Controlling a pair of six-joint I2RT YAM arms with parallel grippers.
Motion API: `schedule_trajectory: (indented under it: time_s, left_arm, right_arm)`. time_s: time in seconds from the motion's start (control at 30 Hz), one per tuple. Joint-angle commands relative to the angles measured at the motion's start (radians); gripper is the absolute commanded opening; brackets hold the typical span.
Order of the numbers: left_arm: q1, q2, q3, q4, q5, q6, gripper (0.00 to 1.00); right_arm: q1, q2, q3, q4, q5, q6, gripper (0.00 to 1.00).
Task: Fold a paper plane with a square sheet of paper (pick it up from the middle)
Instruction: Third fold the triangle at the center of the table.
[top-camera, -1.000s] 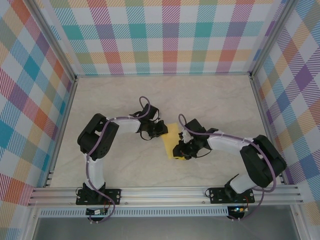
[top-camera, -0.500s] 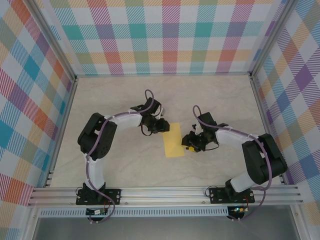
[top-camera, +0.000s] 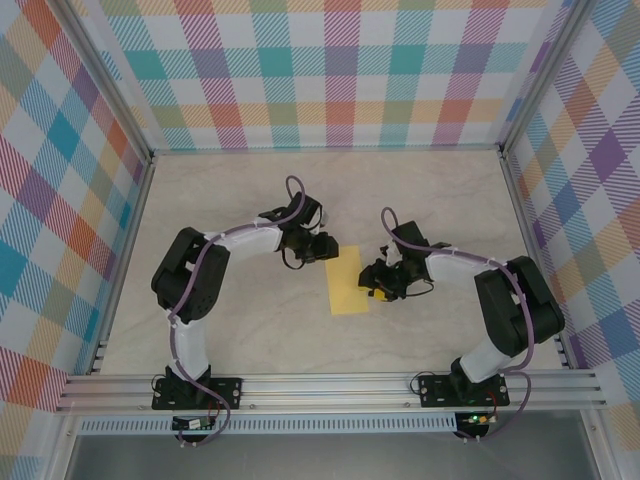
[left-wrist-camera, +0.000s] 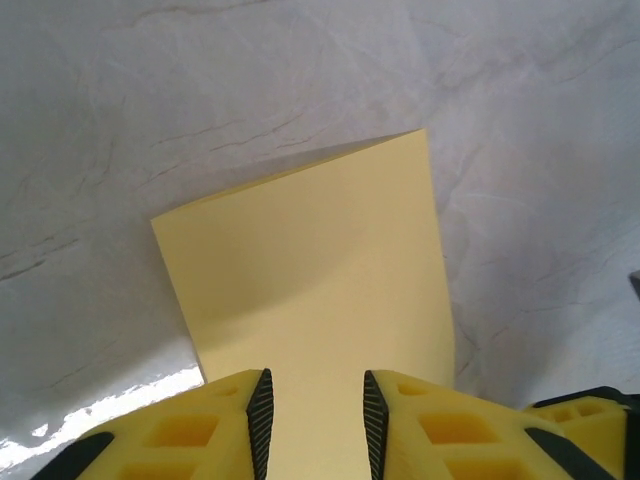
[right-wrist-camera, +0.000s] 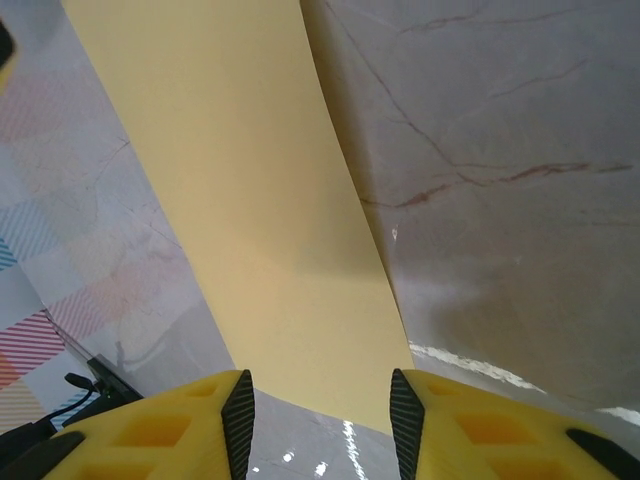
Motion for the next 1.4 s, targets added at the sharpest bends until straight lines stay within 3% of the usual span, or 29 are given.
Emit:
schedule_trajectory:
  time_s: [0.0,0.67,1.13,1.37]
  left_arm:
    - [-0.003,0.018,0.005,0.008,0.012,-0.022,0.32]
    - [-0.004,0.079,-0.002,-0.006,-0.002,-0.009,0.29]
    - [-0.004,0.081,-0.014,0.002,0.002,-0.011,0.29]
    - [-0.004,0.075,-0.018,-0.005,-0.002,-0.005,0.29]
  right_arm:
    - [-0.001,0.015,0.033,0.001,-0.013,-0.015,0.44]
    - [-0.001,0.119,0.129,-0.021,0.071,-0.037,0.45]
    - [-0.001,0.137,0.112,0.055,-0.048,-0.050,0.40]
    - [-0.001,0.111,0.157,-0.059,0.136,-0.093,0.43]
